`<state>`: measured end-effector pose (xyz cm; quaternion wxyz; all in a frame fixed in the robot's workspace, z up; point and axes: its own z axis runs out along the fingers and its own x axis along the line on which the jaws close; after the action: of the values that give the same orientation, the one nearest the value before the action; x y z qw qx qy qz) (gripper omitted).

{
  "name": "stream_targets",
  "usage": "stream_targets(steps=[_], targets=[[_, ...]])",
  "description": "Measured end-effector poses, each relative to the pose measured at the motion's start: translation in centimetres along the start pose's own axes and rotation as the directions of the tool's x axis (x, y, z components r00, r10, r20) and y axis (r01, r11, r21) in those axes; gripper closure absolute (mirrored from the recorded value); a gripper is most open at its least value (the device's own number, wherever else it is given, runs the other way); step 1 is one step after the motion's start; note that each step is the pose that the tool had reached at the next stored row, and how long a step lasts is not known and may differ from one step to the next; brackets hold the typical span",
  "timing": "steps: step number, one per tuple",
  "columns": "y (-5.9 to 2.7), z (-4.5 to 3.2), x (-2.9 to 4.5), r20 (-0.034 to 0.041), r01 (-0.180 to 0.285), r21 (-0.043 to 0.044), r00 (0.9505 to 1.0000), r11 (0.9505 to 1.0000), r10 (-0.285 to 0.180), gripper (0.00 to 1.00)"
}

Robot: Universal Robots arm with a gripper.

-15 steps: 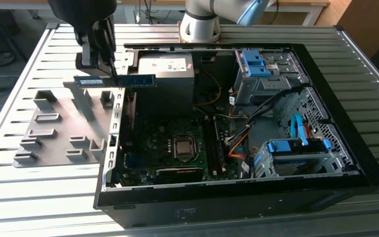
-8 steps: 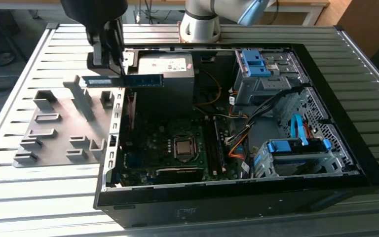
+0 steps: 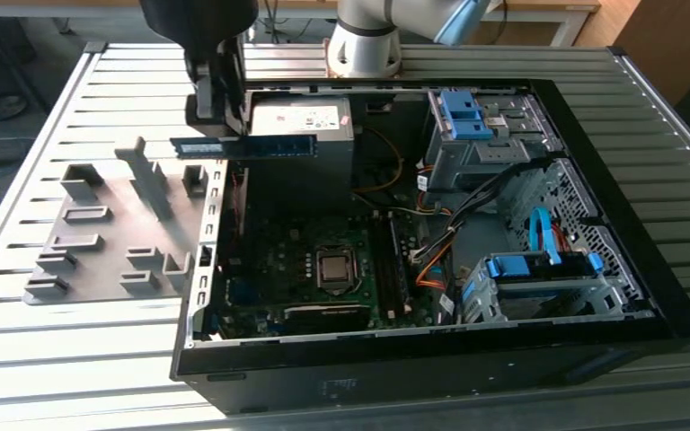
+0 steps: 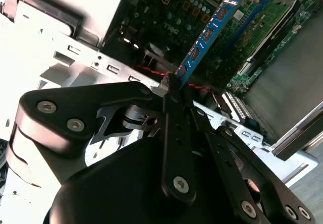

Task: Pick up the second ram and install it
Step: 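Pick up the second ram and move it above second insertion slot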

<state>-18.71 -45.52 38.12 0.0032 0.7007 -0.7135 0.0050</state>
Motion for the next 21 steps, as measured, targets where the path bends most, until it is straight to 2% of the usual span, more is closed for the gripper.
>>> stream_targets(steps=[3, 5, 21], targets=[[-0.69, 0.00, -0.01, -0.0001, 0.000, 0.0000, 1.0000, 1.0000, 0.000, 0.86], [-1.53, 0.01, -0.03, 0.0000, 0.000, 0.0000, 1.0000, 1.0000, 0.000, 0.86], [-4.57, 0.01, -0.08, -0.0001, 0.000, -0.0001, 1.0000, 1.0000, 0.000, 0.86]])
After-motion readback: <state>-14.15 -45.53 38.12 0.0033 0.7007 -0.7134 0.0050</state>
